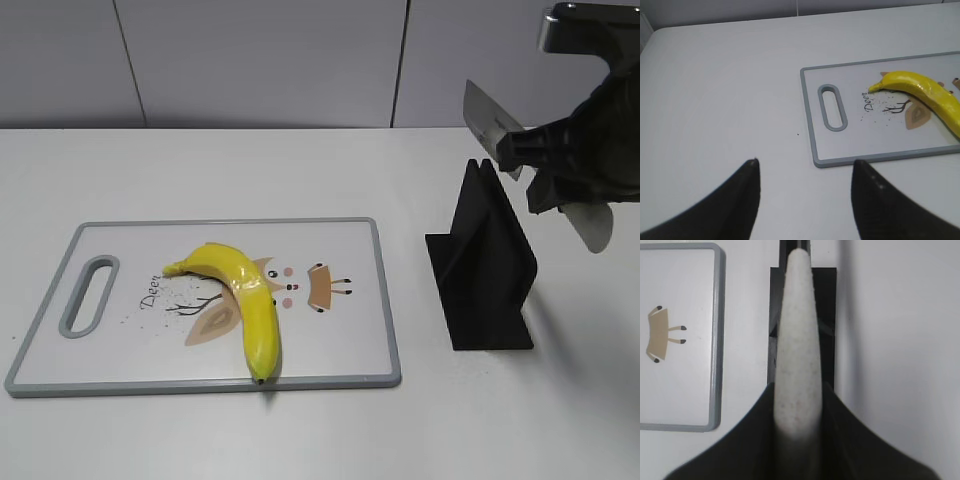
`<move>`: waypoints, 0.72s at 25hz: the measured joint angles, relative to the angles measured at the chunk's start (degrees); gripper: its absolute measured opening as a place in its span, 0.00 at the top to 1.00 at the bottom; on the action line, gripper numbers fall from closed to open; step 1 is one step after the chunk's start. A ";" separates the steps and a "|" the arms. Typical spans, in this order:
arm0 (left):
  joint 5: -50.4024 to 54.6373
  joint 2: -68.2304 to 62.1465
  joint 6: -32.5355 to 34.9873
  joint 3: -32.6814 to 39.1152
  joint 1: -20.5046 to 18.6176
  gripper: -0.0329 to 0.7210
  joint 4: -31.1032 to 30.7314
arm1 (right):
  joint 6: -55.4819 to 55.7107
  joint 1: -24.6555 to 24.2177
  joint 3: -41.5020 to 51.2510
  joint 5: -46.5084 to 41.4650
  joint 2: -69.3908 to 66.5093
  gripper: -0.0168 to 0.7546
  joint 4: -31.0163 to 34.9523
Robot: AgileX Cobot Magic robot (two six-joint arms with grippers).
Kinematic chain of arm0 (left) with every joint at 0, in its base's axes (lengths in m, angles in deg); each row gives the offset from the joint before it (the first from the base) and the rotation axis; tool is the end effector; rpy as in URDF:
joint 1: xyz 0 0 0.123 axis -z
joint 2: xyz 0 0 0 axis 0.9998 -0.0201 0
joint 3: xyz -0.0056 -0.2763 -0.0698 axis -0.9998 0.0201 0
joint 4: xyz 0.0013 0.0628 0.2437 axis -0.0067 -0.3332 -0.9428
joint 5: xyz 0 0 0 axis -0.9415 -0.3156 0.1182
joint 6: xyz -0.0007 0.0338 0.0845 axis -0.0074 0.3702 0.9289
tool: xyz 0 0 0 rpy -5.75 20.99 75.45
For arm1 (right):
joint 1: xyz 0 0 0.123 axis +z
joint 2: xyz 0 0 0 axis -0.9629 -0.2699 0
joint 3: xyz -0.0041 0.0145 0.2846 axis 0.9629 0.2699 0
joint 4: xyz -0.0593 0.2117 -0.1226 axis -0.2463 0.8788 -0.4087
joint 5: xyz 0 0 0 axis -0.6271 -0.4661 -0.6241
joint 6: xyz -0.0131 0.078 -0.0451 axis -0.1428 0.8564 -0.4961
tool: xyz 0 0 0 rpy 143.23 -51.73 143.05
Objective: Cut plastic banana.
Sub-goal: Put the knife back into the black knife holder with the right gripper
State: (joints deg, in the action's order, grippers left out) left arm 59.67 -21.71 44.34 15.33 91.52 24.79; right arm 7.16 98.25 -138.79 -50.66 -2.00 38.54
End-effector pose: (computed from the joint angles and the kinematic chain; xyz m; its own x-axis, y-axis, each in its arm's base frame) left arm -0.0061 -0.0054 0.2736 -0.4547 0.1810 -0.8721 0.1758 0.9781 0.1113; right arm 0.2598 0.1097 0.2666 -0.8910 0.0572 -0.4504 -0.0134 0.9883 0.1520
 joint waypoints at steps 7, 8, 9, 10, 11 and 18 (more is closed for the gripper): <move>0.00 0.01 -0.04 0.00 0.00 0.22 -0.06 | 0.00 0.00 0.00 1.53 0.00 0.73 0.56; 0.00 0.01 -0.04 0.00 0.00 0.22 -0.06 | 0.00 0.00 0.00 1.53 0.00 0.73 0.72; 0.00 0.01 -0.06 0.00 0.00 0.23 -0.06 | 0.00 0.00 0.00 1.39 -0.23 0.73 0.79; 0.00 0.01 -0.12 0.00 0.00 0.23 -0.06 | 0.00 0.00 0.00 1.14 -0.53 0.73 0.90; 0.00 0.01 -0.12 0.00 0.00 0.23 -0.06 | 0.00 0.00 0.00 0.69 -1.06 0.73 0.91; 0.00 0.01 -0.12 0.00 0.00 0.24 -0.06 | 0.00 0.00 0.00 -3.32 -5.25 0.73 3.83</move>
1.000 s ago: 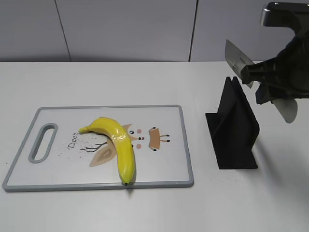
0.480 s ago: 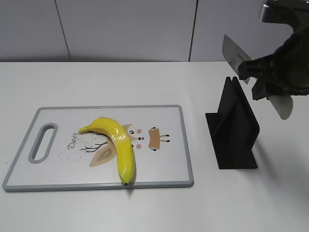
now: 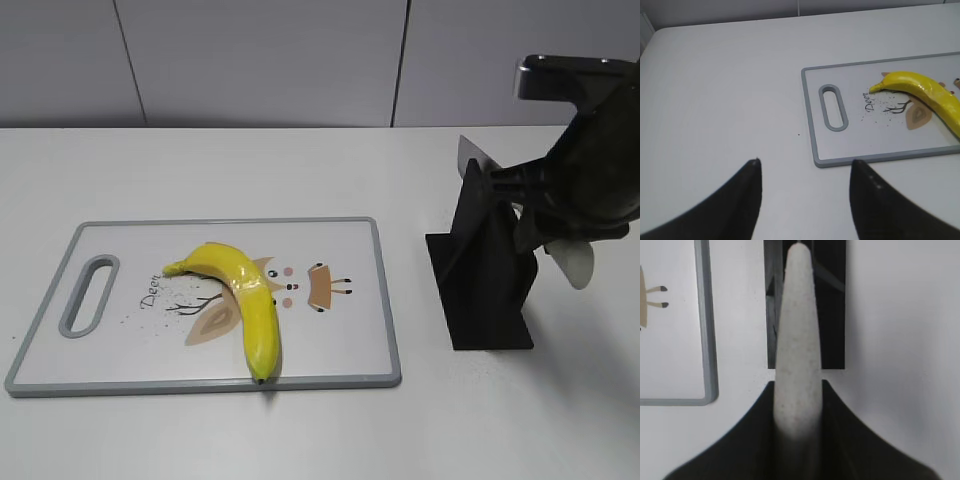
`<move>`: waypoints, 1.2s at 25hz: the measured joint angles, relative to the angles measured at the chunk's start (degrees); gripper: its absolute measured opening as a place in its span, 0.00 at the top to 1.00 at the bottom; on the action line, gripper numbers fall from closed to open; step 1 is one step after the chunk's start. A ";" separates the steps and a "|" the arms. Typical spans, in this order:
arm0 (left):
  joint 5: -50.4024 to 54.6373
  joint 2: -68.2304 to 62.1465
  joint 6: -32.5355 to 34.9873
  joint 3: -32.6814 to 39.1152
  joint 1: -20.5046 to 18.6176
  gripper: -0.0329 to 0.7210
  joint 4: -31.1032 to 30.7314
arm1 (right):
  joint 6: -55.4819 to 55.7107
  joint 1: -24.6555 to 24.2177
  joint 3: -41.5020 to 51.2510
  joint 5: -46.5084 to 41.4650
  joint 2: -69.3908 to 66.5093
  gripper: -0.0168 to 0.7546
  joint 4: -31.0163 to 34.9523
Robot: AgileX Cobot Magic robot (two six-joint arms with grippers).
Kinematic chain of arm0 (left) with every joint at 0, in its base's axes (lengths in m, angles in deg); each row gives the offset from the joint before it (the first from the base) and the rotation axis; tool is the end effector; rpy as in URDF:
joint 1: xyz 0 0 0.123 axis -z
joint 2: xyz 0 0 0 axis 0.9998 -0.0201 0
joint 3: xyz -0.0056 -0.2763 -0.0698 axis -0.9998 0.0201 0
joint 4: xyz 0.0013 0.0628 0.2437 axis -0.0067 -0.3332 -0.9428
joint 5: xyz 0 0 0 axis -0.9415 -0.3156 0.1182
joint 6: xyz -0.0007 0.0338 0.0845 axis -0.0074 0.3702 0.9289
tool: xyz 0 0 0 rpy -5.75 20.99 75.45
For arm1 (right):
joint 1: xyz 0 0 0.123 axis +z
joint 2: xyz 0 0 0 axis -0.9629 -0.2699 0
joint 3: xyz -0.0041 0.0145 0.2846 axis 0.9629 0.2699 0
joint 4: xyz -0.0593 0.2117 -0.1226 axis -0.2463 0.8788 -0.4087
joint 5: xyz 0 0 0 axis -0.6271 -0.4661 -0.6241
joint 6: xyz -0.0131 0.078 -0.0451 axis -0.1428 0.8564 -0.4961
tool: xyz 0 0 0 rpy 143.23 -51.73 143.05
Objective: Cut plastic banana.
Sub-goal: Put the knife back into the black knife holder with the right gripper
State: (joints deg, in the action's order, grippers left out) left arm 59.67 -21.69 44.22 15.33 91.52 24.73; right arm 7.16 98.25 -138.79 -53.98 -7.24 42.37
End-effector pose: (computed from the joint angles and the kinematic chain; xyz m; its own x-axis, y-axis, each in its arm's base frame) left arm -0.0062 -0.0053 0.2736 -0.4548 0.1794 -0.8723 0.1742 0.9785 0.1104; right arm 0.2644 0.1163 0.2382 -0.9499 0.0806 -0.3019 0.0377 0.9886 0.1455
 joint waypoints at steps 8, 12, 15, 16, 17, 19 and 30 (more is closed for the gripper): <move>0.00 0.00 -0.02 0.00 0.00 0.24 0.00 | -0.35 0.00 0.00 -4.22 -0.67 0.73 2.63; 0.00 0.00 -0.02 0.00 0.00 0.24 0.00 | -0.60 0.00 0.00 -4.75 -0.67 0.73 3.64; 0.00 0.00 -0.02 0.00 0.00 0.24 0.00 | -1.11 0.00 0.00 -5.49 -0.67 0.56 4.20; 0.00 0.00 -0.02 0.00 0.00 0.24 0.00 | -1.11 0.00 0.00 -5.49 -0.67 0.47 4.20; 0.00 0.00 -0.02 0.00 0.00 0.24 0.00 | -1.11 0.00 0.00 -5.49 -0.67 0.40 4.20; 0.00 0.00 -0.02 0.00 0.00 0.24 0.00 | -1.12 0.00 0.00 -5.49 -0.67 0.30 4.38; 0.00 0.00 -0.02 0.00 0.00 0.24 0.00 | -12.69 0.00 -4.70 -4.76 4.49 0.24 4.43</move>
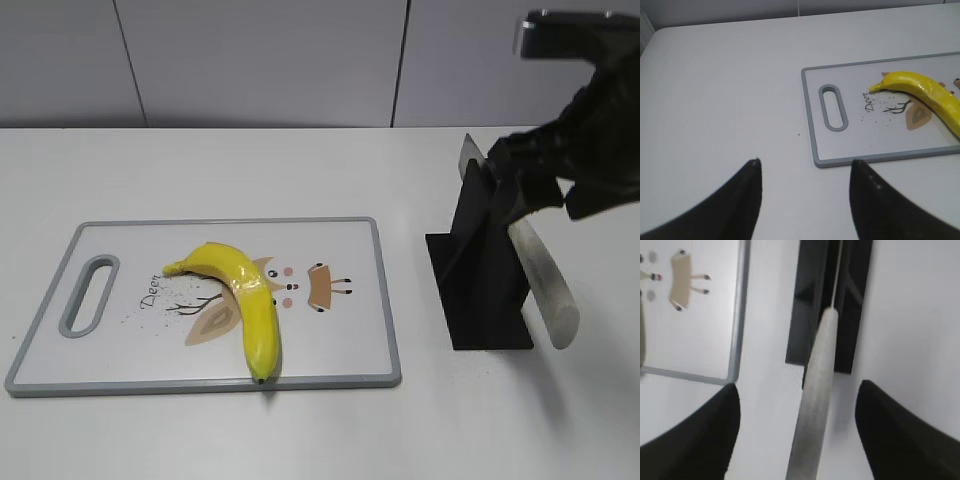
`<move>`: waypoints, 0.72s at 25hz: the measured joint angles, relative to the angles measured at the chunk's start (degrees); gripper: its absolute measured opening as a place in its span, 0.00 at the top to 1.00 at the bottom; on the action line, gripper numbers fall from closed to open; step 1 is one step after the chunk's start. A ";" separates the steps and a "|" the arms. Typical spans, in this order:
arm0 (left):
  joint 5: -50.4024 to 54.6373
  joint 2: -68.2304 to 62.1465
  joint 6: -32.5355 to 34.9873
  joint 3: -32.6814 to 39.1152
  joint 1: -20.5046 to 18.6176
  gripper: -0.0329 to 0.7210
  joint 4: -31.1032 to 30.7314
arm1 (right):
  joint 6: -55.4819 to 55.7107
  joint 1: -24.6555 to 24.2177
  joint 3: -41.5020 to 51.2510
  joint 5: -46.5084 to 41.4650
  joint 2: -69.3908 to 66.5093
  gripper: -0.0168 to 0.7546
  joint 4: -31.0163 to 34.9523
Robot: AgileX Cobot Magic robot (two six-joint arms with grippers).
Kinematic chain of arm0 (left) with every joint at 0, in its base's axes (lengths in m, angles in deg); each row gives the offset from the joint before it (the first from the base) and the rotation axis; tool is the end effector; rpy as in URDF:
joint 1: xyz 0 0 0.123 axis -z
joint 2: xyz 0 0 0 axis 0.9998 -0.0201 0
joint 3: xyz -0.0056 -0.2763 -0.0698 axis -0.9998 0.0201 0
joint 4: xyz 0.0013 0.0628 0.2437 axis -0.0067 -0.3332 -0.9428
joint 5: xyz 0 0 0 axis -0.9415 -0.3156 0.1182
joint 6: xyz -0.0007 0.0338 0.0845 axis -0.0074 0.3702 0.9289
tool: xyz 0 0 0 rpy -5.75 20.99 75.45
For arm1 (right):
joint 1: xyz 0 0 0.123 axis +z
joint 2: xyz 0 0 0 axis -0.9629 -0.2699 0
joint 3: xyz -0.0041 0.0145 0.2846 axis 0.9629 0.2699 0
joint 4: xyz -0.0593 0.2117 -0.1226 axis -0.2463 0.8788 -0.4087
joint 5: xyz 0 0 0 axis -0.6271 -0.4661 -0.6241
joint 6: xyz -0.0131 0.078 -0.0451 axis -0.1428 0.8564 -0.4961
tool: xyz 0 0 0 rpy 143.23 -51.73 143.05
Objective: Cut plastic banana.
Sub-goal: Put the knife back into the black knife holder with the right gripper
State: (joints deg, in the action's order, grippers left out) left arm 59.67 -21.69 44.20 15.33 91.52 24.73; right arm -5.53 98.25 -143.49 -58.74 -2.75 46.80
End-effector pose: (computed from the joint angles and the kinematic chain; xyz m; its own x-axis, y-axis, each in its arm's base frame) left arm -0.0062 -0.0053 0.2736 -0.4549 0.1791 -0.8724 0.1741 0.9786 0.1101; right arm 0.2572 0.1190 0.2807 -0.9233 -0.0815 -0.3753 -0.1532 0.9743 0.1654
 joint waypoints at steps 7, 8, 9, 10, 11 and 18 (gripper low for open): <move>0.00 0.00 0.00 0.00 0.00 0.24 0.00 | -15.14 0.00 -2.21 -2.56 7.93 0.24 0.00; 0.00 0.00 0.00 0.00 0.00 0.24 0.00 | -16.93 0.00 -2.21 -4.67 8.97 0.24 0.05; 0.00 0.00 0.00 0.00 0.00 0.24 0.00 | -18.15 0.00 -2.14 -7.08 10.07 0.24 0.05; 0.00 0.00 0.00 0.00 0.00 0.24 0.00 | -18.81 0.00 -1.63 -8.80 11.08 0.24 0.05; 0.00 0.00 0.00 0.00 0.00 0.24 0.00 | -19.32 0.00 -0.68 -9.82 12.46 0.24 0.11; 0.00 0.00 0.00 0.00 0.00 0.24 0.00 | -20.01 0.00 12.01 -10.30 24.44 0.24 0.90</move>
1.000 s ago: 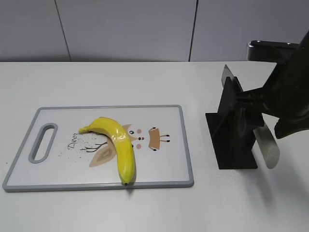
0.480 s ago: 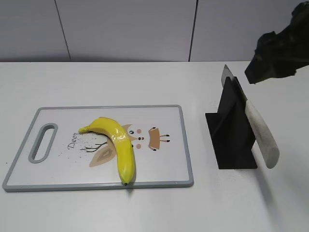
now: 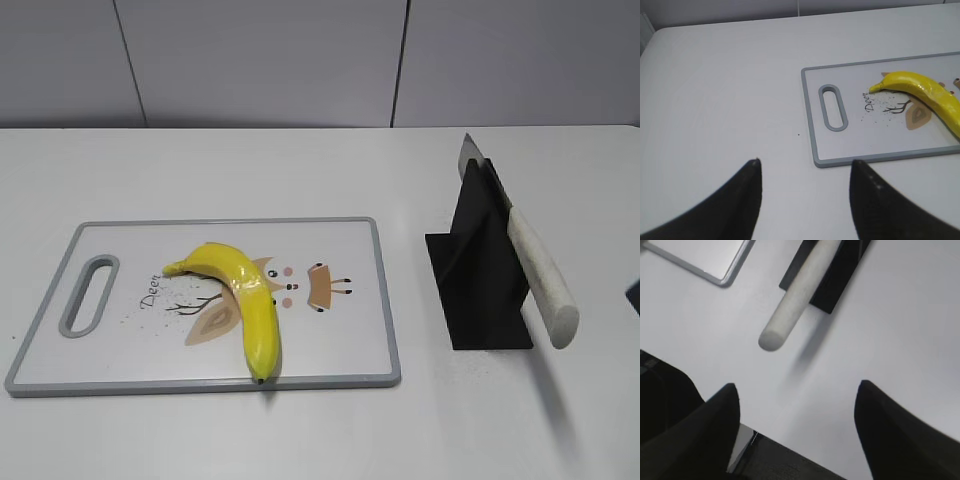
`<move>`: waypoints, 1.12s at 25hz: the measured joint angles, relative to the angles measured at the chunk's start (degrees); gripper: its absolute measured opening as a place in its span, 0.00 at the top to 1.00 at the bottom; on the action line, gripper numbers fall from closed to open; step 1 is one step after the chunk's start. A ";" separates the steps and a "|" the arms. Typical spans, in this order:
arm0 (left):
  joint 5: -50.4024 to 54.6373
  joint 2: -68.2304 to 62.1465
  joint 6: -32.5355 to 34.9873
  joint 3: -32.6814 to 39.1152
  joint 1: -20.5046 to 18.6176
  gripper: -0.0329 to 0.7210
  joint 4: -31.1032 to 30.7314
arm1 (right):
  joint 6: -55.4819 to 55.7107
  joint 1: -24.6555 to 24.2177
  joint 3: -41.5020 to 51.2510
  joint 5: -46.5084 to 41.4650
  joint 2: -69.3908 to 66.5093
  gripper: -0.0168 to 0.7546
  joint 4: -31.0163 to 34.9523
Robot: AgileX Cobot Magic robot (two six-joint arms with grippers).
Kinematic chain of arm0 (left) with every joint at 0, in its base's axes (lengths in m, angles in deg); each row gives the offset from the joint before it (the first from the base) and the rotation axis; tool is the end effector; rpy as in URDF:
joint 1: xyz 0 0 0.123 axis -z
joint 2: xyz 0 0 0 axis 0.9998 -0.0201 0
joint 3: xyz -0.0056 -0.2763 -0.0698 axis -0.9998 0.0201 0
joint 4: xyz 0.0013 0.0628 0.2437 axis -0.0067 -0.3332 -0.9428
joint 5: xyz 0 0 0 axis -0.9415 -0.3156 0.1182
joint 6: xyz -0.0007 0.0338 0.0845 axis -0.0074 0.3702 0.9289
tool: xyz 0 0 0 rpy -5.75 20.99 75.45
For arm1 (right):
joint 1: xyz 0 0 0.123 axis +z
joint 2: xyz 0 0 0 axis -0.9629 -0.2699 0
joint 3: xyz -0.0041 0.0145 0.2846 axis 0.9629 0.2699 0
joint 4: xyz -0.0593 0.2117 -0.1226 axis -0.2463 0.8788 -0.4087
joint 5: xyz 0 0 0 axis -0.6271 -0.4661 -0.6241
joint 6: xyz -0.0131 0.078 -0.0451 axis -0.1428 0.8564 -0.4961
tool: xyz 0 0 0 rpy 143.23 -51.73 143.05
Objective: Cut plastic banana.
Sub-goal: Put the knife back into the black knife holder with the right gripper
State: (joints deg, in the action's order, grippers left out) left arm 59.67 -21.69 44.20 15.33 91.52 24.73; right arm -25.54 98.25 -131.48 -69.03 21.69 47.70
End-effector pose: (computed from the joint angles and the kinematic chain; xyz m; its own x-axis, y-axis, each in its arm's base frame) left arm -0.0062 -0.0053 0.2736 -0.4549 0.1791 -0.8724 0.1741 0.9786 0.1101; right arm 0.1550 0.0756 0.3105 -0.7992 -0.4049 -0.4442 -0.4700 0.8817 0.0419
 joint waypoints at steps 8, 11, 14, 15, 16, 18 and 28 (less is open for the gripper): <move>0.00 0.00 0.00 0.00 0.00 0.24 0.00 | -1.97 0.00 11.00 2.17 16.79 0.26 0.17; 0.00 0.00 0.00 0.00 0.00 0.24 0.00 | -2.04 0.00 14.79 3.47 22.81 0.28 0.17; 0.00 0.00 0.00 0.00 0.00 0.24 0.00 | -2.04 0.00 18.72 3.76 28.14 0.29 0.23; 0.00 0.00 0.00 0.00 0.00 0.24 0.00 | -2.10 0.00 19.36 3.10 29.76 0.29 0.23; 0.00 0.00 0.00 0.00 0.00 0.24 0.00 | -2.10 0.00 19.80 2.59 31.02 0.30 0.23; 0.00 0.00 0.00 0.00 0.00 0.24 0.00 | -2.10 0.00 20.48 1.49 33.77 0.30 0.23; 0.00 0.00 0.00 0.00 0.00 0.24 0.00 | -2.14 0.00 21.08 1.02 48.95 0.30 0.28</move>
State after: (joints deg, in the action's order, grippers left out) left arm 59.67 -21.69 44.20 15.33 91.52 24.73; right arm -27.68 98.25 -110.40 -68.01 70.65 47.99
